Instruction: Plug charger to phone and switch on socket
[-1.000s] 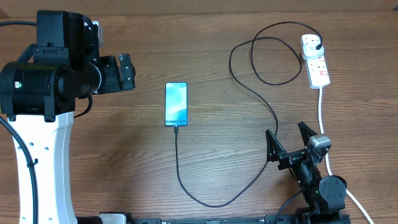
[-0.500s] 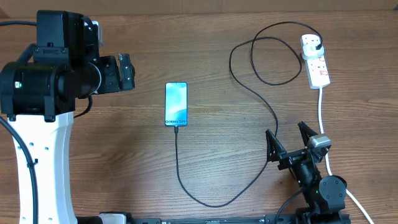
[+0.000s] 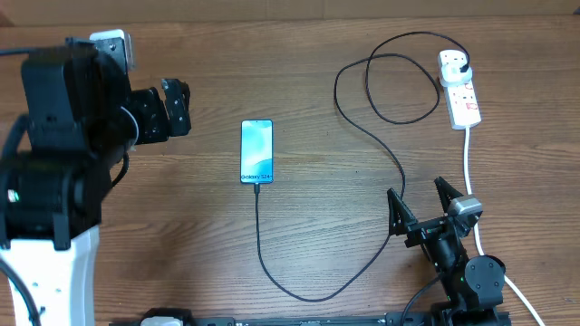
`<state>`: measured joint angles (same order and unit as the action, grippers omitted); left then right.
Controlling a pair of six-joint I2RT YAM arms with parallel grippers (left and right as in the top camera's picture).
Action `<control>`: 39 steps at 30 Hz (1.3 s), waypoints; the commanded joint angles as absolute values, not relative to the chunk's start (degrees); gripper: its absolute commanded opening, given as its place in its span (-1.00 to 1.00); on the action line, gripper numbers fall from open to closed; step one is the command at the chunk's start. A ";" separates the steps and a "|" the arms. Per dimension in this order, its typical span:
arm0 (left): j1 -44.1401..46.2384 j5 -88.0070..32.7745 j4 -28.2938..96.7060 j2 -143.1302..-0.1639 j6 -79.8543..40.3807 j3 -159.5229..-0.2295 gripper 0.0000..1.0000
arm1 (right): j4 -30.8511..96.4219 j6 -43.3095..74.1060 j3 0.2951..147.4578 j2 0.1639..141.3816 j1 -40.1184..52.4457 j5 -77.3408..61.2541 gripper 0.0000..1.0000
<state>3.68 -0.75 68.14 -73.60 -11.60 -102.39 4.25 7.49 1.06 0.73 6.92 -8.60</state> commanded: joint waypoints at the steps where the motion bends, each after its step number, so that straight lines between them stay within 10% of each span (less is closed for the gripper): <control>1: 3.40 0.01 62.26 -68.84 -10.24 -93.45 0.99 | 3.95 7.60 0.45 0.16 7.40 -8.62 1.00; 39: 3.40 0.01 -0.05 -11.57 -10.28 -11.88 0.99 | 3.95 7.62 0.45 0.16 7.40 -8.62 1.00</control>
<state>3.66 -0.75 0.99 -15.14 -11.42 -14.85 4.25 7.51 1.06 0.73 7.16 -8.60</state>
